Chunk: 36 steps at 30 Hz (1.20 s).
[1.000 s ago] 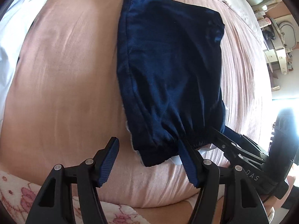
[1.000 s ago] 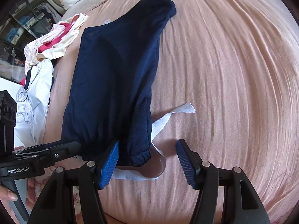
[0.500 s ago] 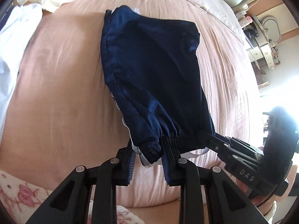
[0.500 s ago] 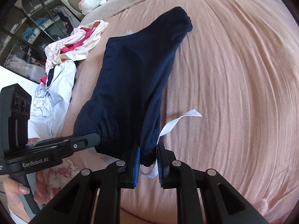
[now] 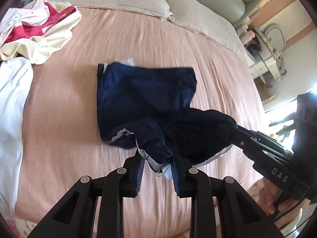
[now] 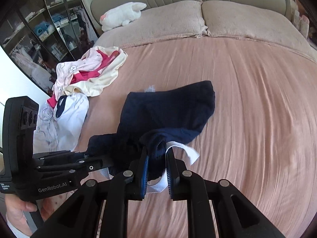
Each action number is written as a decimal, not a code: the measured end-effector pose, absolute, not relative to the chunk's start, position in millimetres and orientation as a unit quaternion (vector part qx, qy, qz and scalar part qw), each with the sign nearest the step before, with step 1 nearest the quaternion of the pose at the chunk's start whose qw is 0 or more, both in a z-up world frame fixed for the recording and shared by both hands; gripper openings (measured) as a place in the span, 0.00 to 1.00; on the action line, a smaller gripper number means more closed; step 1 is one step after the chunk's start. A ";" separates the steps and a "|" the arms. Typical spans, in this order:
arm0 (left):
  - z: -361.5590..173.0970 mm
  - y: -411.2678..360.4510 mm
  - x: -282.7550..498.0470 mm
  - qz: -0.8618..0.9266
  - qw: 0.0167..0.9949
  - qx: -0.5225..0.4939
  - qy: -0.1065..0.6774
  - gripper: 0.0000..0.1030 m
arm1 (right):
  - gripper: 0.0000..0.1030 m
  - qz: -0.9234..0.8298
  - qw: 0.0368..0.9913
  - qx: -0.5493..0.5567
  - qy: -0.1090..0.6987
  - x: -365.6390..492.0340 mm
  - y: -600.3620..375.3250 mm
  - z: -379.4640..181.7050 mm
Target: Fold clothes
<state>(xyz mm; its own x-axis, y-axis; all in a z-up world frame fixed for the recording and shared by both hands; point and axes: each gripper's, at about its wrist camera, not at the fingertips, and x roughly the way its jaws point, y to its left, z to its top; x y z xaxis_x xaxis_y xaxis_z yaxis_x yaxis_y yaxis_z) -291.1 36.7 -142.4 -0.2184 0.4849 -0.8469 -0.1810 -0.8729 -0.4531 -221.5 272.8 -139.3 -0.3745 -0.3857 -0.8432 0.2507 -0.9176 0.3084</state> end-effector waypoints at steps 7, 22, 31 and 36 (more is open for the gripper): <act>-164.6 21.1 -355.8 0.754 0.190 -0.602 -0.181 0.23 | 0.16 -0.796 0.200 0.559 -0.118 -295.8 279.0 -172.4; -155.5 16.9 -380.6 0.806 0.285 -0.516 -0.052 0.53 | 0.38 -0.812 0.177 0.554 -0.052 -315.7 291.5 -200.4; -200.0 57.9 -391.5 0.822 0.201 -0.530 0.060 0.53 | 0.35 -0.812 0.153 0.558 0.078 -299.6 238.4 -229.9; -199.7 31.1 -406.4 0.845 0.142 -0.515 0.007 0.54 | 0.34 -0.813 0.082 0.562 0.129 -282.2 257.7 -226.8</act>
